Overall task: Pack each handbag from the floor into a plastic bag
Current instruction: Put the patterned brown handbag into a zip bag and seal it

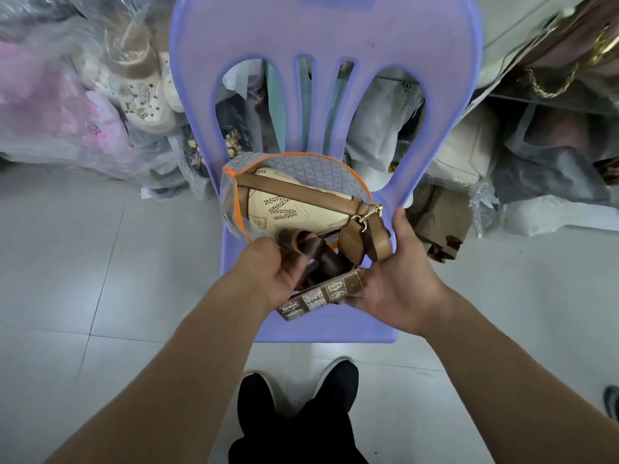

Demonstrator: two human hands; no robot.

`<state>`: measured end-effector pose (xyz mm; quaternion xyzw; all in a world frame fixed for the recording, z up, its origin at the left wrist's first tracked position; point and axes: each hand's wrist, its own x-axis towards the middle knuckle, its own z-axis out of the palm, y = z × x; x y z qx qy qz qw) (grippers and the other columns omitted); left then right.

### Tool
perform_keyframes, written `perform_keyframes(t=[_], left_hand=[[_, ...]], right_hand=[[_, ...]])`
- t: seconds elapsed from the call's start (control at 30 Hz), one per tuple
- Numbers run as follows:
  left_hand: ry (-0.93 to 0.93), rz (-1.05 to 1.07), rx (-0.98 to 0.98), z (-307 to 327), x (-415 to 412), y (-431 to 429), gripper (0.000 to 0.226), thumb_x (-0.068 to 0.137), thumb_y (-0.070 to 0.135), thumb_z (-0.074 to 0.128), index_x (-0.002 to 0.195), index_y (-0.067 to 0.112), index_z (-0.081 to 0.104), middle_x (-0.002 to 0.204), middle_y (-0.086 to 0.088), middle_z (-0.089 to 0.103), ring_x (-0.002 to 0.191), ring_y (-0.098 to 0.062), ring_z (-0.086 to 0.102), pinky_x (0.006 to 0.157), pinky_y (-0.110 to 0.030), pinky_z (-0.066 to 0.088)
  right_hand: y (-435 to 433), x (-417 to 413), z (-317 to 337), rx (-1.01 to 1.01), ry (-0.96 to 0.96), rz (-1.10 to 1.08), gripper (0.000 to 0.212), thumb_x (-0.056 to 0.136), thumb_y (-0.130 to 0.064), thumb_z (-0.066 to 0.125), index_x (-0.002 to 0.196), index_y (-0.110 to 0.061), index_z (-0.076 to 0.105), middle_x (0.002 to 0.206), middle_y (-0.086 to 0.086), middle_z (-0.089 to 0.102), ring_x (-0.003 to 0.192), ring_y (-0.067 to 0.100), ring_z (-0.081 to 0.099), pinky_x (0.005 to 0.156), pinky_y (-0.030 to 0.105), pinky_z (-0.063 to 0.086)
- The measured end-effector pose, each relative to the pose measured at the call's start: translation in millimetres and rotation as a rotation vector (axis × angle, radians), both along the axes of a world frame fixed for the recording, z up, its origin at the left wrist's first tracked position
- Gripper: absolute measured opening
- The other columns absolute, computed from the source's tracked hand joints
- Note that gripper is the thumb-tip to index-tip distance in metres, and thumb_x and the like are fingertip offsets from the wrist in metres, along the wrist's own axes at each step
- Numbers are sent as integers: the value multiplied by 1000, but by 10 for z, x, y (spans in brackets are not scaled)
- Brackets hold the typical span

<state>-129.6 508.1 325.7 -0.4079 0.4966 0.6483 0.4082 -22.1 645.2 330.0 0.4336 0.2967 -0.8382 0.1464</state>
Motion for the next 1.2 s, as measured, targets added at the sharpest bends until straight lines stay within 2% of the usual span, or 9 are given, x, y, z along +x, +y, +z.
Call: perform_keyframes(t=[0.07, 0.17, 0.33, 0.4, 0.5, 0.67, 0.77, 0.93, 1.2], left_hand=[[1, 5, 2, -12, -29, -30, 33, 101, -5, 32, 105, 9, 62, 70, -8, 73, 47, -13, 68, 37, -19, 50], [32, 0, 11, -64, -54, -74, 33, 97, -11, 41, 115, 4, 65, 86, -10, 69, 62, -15, 69, 45, -21, 54], [-47, 59, 31, -36, -56, -73, 27, 101, -8, 39, 107, 1, 64, 85, -12, 65, 73, -18, 64, 41, -22, 53], [-79, 55, 38, 6, -79, -65, 29, 102, -6, 33, 99, 0, 61, 84, -15, 67, 70, -20, 65, 43, -21, 53], [-46, 29, 16, 60, -103, -29, 29, 101, -8, 27, 91, -2, 54, 66, -17, 62, 35, -18, 58, 51, -20, 41], [57, -47, 35, 25, -115, -53, 27, 100, -7, 38, 87, 6, 58, 55, -5, 63, 39, -8, 57, 36, -15, 44], [119, -224, -97, -37, -154, -197, 12, 94, 3, 61, 84, 8, 65, 61, -2, 65, 45, -5, 59, 40, -14, 48], [352, -736, -437, -106, -247, -492, 17, 87, 19, 70, 73, 9, 69, 63, -6, 53, 49, -17, 37, 45, -20, 34], [408, -650, 43, 24, 40, -567, 16, 93, 2, 65, 104, 12, 69, 89, -7, 76, 87, -30, 70, 84, -47, 59]], right_hand=[[-29, 73, 37, -79, 92, -8, 86, 81, -88, 37, 107, -15, 72, 105, 2, 69, 110, 26, 66, 106, 49, 49], [-109, 74, 105, -19, 225, 33, 71, 86, -75, 49, 113, -13, 71, 109, 7, 71, 103, 25, 71, 96, 47, 56], [-375, -143, 12, 303, 215, 45, 27, 100, -42, 59, 116, -27, 75, 117, 7, 76, 113, 26, 71, 111, 54, 46], [-462, -157, -86, 421, 225, 156, 48, 89, -46, 74, 129, -21, 65, 122, 8, 74, 116, 27, 69, 101, 54, 54], [-540, -116, -165, 554, 254, 305, 33, 90, -30, 78, 118, -19, 64, 90, -15, 75, 80, 0, 69, 62, 17, 53], [-502, -208, -185, 490, 200, 253, 52, 82, -3, 79, 129, -9, 57, 115, 10, 74, 113, 34, 70, 94, 49, 59], [-410, -334, -102, 490, 86, 293, 32, 82, 5, 73, 110, -6, 64, 91, 9, 71, 90, 32, 73, 76, 43, 59], [-215, -510, 167, 174, -36, 76, 14, 96, -2, 60, 106, -5, 69, 84, 10, 72, 68, 22, 72, 62, 31, 63], [-546, -807, 206, -16, -20, -605, 27, 91, 8, 53, 113, -2, 66, 98, 14, 69, 86, 27, 69, 67, 33, 64]])
